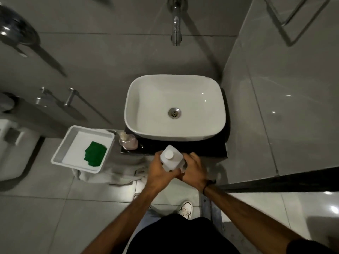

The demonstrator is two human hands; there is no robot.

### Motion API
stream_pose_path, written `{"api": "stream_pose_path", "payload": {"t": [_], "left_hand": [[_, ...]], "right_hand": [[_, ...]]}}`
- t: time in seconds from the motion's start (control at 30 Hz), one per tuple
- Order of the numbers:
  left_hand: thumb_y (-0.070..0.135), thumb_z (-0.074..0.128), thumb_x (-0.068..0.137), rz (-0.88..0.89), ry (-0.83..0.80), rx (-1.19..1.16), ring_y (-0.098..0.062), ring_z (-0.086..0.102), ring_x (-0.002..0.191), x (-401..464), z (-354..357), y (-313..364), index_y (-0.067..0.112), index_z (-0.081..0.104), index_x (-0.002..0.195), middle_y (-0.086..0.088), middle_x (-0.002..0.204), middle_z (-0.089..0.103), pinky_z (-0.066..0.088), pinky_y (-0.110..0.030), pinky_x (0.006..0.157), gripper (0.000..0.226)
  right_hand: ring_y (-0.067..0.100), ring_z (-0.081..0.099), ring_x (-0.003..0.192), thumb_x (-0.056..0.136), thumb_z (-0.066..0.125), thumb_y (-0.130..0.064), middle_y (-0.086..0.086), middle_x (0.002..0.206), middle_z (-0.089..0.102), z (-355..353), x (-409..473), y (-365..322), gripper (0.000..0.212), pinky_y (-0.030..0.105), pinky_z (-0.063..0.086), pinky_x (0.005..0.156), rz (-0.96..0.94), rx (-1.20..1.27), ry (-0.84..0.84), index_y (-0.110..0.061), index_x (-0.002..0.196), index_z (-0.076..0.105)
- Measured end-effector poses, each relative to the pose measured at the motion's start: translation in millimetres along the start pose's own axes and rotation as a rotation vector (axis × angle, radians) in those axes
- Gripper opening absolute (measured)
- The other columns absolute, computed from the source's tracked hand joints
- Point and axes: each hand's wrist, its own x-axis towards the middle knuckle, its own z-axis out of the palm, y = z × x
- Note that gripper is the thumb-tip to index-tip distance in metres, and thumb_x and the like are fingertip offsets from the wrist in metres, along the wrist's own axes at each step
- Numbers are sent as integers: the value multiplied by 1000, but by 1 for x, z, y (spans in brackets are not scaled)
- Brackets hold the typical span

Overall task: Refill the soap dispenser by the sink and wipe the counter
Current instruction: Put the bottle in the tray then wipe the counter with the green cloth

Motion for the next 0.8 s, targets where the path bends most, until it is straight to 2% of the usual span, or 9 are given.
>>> {"api": "stream_pose_path", "payload": {"t": [0.1, 0.2, 0.27, 0.33, 0.47, 0.5, 0.6, 0.7, 0.8], "left_hand": [[34, 91, 54, 20, 232, 125, -15, 70, 86, 3, -22, -7, 23, 57, 107, 5, 96, 70, 61, -36, 69, 64], [39, 92, 54, -27, 348, 170, -21, 70, 88, 4, -54, -29, 21, 60, 108, 4, 96, 70, 62, -44, 74, 65], [42, 93, 55, -48, 407, 195, -21, 70, 90, 5, -77, -45, 20, 60, 112, -1, 102, 72, 63, -43, 76, 69], [40, 95, 56, -70, 463, 183, -19, 69, 91, 7, -101, -59, 19, 60, 114, -4, 108, 74, 63, -39, 77, 71], [31, 97, 58, -125, 598, 150, -14, 64, 93, 19, -158, -81, 14, 59, 122, -7, 116, 72, 54, -17, 68, 77], [29, 97, 59, -132, 631, 143, -17, 65, 96, 25, -175, -87, 12, 59, 123, -9, 118, 72, 56, -18, 70, 77], [25, 96, 63, -152, 717, 149, -32, 68, 105, 52, -232, -103, 6, 59, 120, -16, 119, 70, 62, -45, 85, 70], [23, 93, 66, -207, 758, 169, -39, 66, 107, 88, -292, -123, 2, 57, 118, -20, 117, 69, 56, -42, 89, 67], [23, 92, 67, -272, 774, 143, -39, 64, 111, 134, -343, -149, 0, 54, 121, -22, 120, 66, 55, -46, 93, 69]], "right_hand": [[26, 65, 90, 62, 84, -52, 4, 103, 62, 21, 12, -29, 64, 38, 57, 75, -37, -18, -71, -25, 116, 63], [29, 57, 121, 62, 87, -51, 10, 132, 60, 43, 29, -52, 94, 40, 52, 97, -79, -75, -238, -22, 143, 48], [29, 39, 141, 64, 88, -52, 12, 154, 42, 59, 40, -63, 113, 40, 39, 112, -117, -187, -347, -14, 155, 30], [26, 19, 152, 69, 82, -56, 12, 165, 19, 75, 50, -73, 121, 41, 24, 123, -135, -296, -412, -9, 158, 15], [27, 0, 155, 72, 71, -68, 15, 167, -3, 108, 70, -96, 130, 45, 6, 125, -124, -426, -466, -5, 158, -3], [28, -2, 155, 72, 69, -71, 16, 167, -5, 117, 75, -101, 131, 46, 4, 125, -114, -452, -459, -4, 157, -5], [28, -5, 155, 72, 62, -75, 18, 167, -6, 141, 85, -109, 131, 45, 0, 125, -5, -437, -372, -2, 157, -5], [29, -14, 153, 70, 55, -83, 18, 165, -15, 165, 84, -106, 134, 48, -3, 123, 82, -454, -329, -3, 157, -9], [32, -22, 151, 69, 53, -84, 20, 163, -23, 187, 81, -98, 136, 53, -4, 124, 93, -531, -274, -2, 156, -13]]}}
